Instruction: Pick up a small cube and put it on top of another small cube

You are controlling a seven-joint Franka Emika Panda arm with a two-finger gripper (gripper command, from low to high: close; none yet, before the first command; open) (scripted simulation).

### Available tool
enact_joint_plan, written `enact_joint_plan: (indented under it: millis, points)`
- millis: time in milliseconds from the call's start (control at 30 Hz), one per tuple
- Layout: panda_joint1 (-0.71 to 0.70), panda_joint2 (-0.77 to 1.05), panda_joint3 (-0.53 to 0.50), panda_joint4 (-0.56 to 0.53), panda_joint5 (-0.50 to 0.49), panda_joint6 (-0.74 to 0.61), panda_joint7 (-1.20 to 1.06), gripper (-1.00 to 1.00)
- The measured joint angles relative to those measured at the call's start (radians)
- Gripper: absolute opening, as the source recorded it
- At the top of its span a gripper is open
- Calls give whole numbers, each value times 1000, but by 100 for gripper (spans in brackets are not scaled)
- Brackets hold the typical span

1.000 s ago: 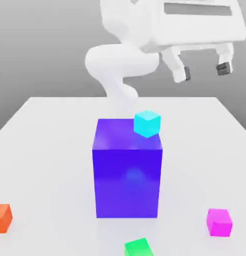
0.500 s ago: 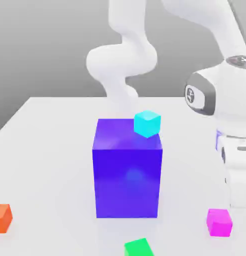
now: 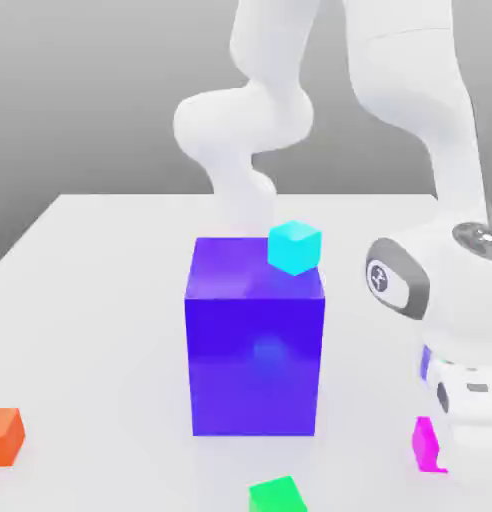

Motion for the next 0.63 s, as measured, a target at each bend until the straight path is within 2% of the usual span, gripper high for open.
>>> enact_joint_plan:
  millis: [133,367,500,533,633]
  points:
    - [-14,-116,-10,-18,10,-100,4,-100]
    - [-189,-166,-199,67,84,-241,122,-100]
    - [-243,-57,-199,92,150,-162,105,-100]
    - [-251,-31,-191,94,163,-139,97,100]
    - [-251,-31,-191,94,163,-139,97,100]
